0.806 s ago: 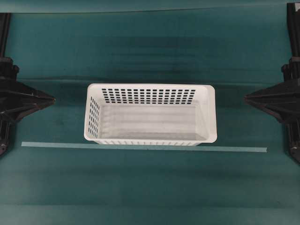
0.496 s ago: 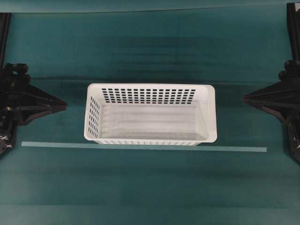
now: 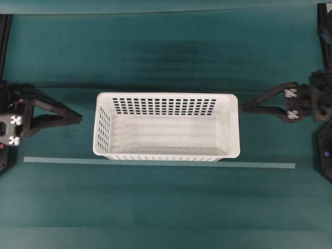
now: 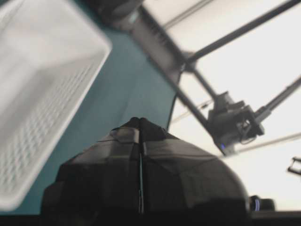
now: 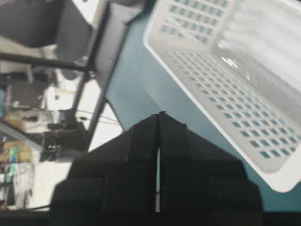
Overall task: Lift the white basket with both hands.
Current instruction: 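Move both grippers inward toward the short ends of the white basket, then lower both grippers onto the basket's end rims and close them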
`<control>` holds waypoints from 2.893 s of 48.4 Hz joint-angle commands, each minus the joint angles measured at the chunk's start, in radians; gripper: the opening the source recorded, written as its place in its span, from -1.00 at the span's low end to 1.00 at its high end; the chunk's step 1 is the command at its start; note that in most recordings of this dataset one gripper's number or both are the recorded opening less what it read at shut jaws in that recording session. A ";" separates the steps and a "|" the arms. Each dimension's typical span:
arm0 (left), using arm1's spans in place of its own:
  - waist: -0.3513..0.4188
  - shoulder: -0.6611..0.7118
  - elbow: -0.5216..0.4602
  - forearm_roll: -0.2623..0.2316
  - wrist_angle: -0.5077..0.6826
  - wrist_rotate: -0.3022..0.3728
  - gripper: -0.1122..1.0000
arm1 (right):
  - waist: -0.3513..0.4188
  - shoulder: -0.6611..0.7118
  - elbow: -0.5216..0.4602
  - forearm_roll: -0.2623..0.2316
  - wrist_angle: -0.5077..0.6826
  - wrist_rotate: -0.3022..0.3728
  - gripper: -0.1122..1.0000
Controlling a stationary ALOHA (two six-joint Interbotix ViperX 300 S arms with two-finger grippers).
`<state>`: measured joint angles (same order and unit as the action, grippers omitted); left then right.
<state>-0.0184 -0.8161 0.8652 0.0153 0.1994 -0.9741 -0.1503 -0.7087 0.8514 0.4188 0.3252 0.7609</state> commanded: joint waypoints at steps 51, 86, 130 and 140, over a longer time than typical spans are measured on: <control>0.100 0.239 -0.114 0.008 0.503 -0.370 -0.87 | -0.052 0.347 -0.212 -0.337 0.680 0.514 -0.78; 0.063 0.247 -0.071 0.008 0.454 -0.376 0.82 | -0.014 0.341 -0.152 -0.339 0.459 0.465 0.51; 0.118 0.687 -0.095 0.008 0.209 -0.380 0.80 | 0.006 0.643 -0.141 -0.287 0.336 0.563 0.94; 0.118 0.723 -0.091 0.008 0.183 -0.380 0.80 | 0.009 0.675 -0.143 -0.288 0.302 0.563 0.93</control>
<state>0.0982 -0.1197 0.7869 0.0199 0.3958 -1.3530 -0.1457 -0.0675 0.7148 0.1304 0.6381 1.3223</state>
